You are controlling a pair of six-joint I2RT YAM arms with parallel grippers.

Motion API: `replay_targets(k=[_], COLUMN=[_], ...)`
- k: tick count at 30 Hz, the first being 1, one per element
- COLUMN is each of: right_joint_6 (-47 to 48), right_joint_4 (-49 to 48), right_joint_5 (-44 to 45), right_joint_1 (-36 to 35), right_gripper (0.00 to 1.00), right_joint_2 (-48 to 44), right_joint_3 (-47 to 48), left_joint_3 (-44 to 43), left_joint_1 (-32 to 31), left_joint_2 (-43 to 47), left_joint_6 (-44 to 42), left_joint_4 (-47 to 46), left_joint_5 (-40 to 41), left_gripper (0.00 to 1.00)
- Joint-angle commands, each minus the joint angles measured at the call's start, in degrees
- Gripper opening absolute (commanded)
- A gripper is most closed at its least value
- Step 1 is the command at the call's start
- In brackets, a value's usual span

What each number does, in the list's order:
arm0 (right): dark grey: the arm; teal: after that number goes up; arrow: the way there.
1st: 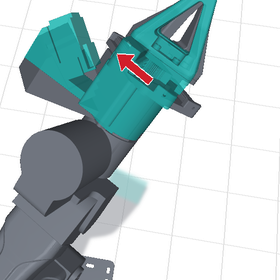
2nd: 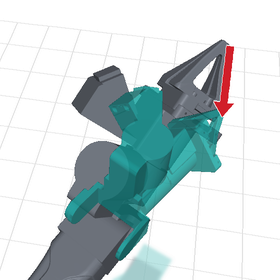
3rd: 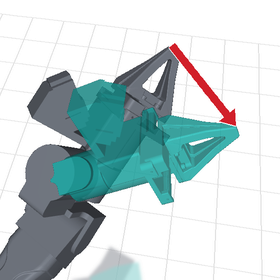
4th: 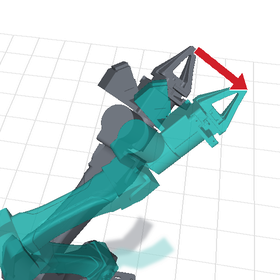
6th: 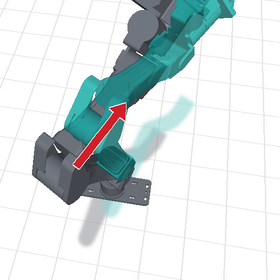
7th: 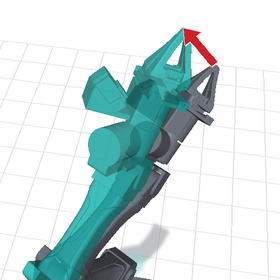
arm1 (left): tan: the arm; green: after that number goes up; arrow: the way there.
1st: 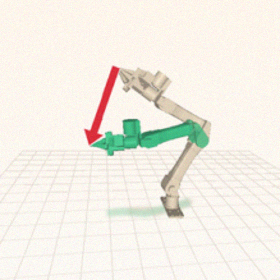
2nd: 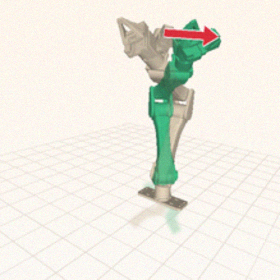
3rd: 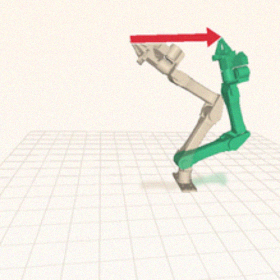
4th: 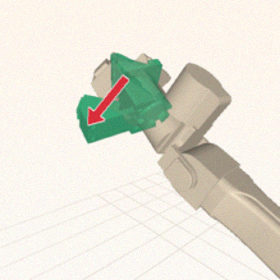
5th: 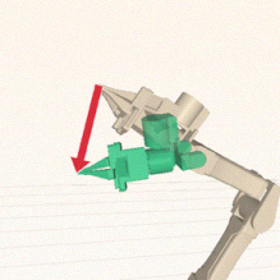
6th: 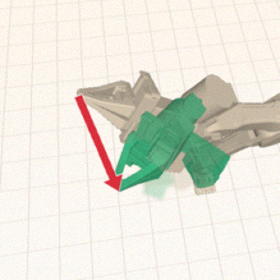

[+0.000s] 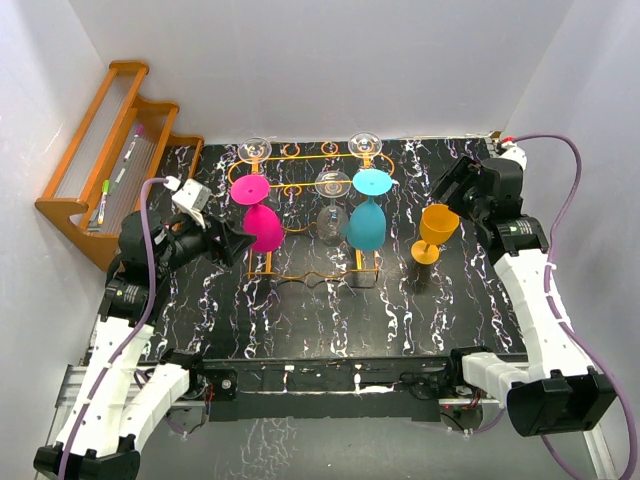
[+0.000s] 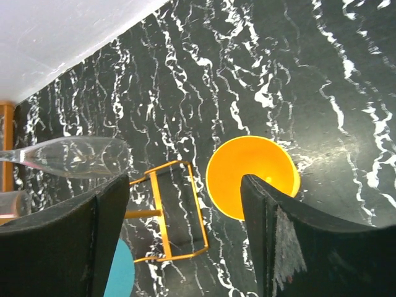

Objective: Place the wine glass upside down on the wine glass rack

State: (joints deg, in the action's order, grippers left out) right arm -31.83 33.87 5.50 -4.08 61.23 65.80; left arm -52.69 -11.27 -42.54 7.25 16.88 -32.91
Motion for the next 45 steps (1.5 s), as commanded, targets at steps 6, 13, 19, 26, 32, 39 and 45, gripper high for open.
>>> replay_targets(k=[6,13,19,26,32,39,45], right_joint_6=[2.6,6.0,6.9,6.2,6.1,7.1,9.8], right_joint_4=[-4.1,-2.4,-3.0,-4.2,-4.4,-0.8,-0.2], right_joint_5=[-6.8,-1.7,-1.5,-2.3,-0.4,2.3,12.1], right_joint_1=[0.5,0.3,0.3,-0.9,-3.5,-3.7,-3.7], right_gripper=[0.53,0.54,0.54,0.53,0.54,0.08,0.08], right_joint_2=[4.9,9.0,11.7,16.0,19.8,20.2,7.7], right_joint_3=[-1.7,-1.6,-1.6,-0.9,1.1,3.0,5.5], left_joint_3=[-1.7,-2.1,-2.4,-1.9,-1.0,-2.5,-13.9], left_joint_1=[-0.2,0.2,0.8,0.9,0.9,1.2,1.2], left_joint_2=[1.6,2.5,2.7,3.3,3.8,3.9,2.6], left_joint_6=[-4.4,-6.3,-7.9,-9.1,-8.4,-8.9,-14.9], left_joint_4=[6.0,6.8,6.8,6.9,6.4,7.7,17.9], left_joint_5=[3.2,3.7,5.2,6.9,6.4,6.1,7.1], left_gripper=[0.69,0.69,0.69,0.69,0.69,0.68,0.69])
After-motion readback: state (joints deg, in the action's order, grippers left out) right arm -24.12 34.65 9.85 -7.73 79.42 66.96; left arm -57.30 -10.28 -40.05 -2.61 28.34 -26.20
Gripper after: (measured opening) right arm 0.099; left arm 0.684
